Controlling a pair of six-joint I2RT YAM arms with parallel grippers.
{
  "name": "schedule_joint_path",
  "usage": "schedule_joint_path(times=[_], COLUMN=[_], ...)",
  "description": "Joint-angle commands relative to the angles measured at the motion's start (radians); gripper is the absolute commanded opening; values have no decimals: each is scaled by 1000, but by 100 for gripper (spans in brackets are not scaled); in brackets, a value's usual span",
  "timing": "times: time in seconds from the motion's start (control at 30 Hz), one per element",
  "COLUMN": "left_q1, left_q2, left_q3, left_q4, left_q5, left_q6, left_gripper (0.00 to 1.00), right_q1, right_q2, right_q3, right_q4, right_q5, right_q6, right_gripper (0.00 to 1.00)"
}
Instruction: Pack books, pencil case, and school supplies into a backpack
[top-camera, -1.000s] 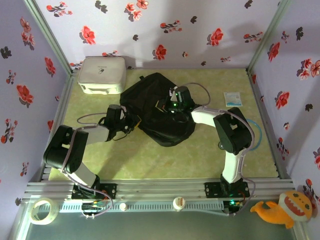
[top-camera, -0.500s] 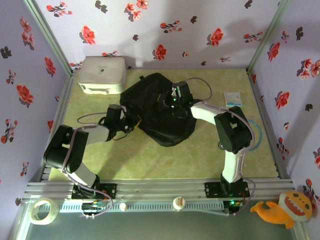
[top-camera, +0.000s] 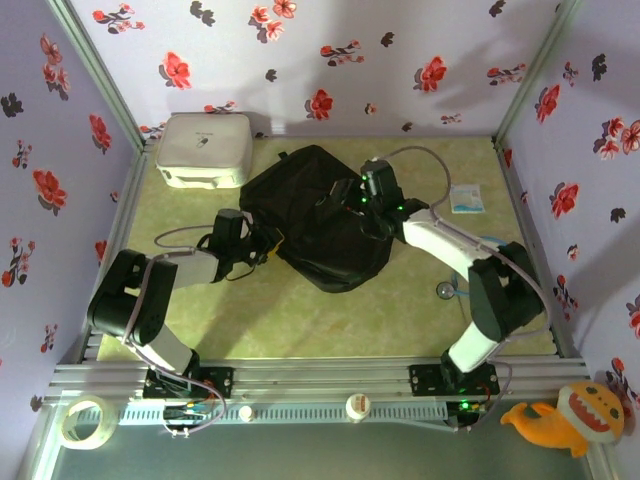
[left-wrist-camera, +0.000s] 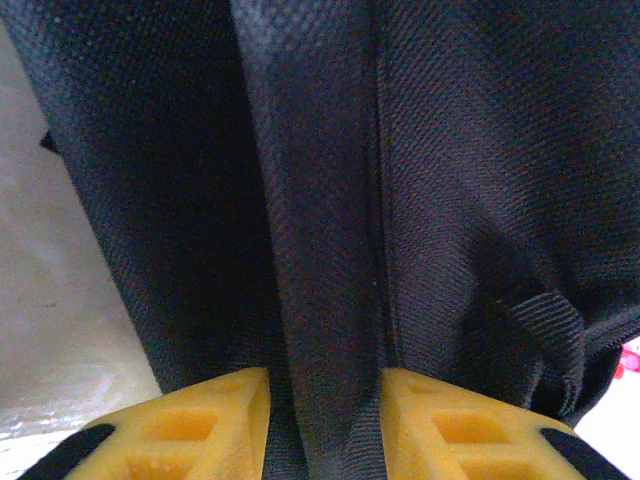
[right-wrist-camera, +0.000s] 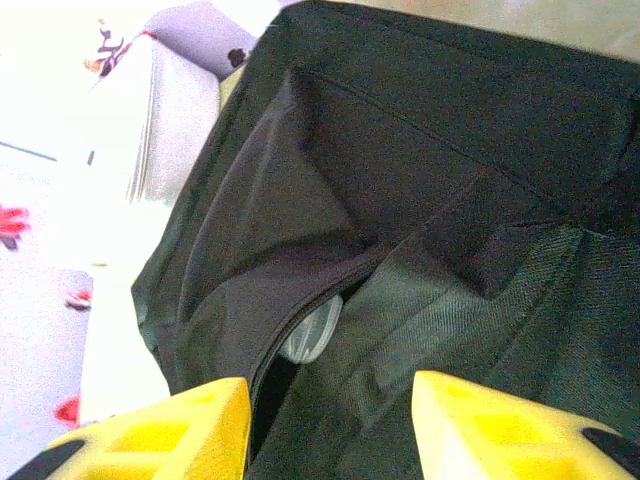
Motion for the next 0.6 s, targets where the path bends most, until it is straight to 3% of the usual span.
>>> schedule_joint_path(times=[0.0, 0.1, 0.37, 0.57], left_q1=[-7, -7, -8, -9], left_q2=[33, 53, 1, -112], left_q3=[8, 18, 3, -33], left_q4=[47, 60, 98, 103], left_q5=[8, 9, 9, 11], left_q6=[-11, -14, 6, 44], left_gripper=[35, 33, 3, 0], right_q1=[59, 109, 240, 274], right_q2=[-19, -3, 147, 288], right_q3=[40, 86, 313, 514], right_q4=[-184, -232, -408, -547], right_q5=[83, 74, 63, 36], right_q6=[-167, -244, -511, -658], right_gripper=[47, 47, 42, 43])
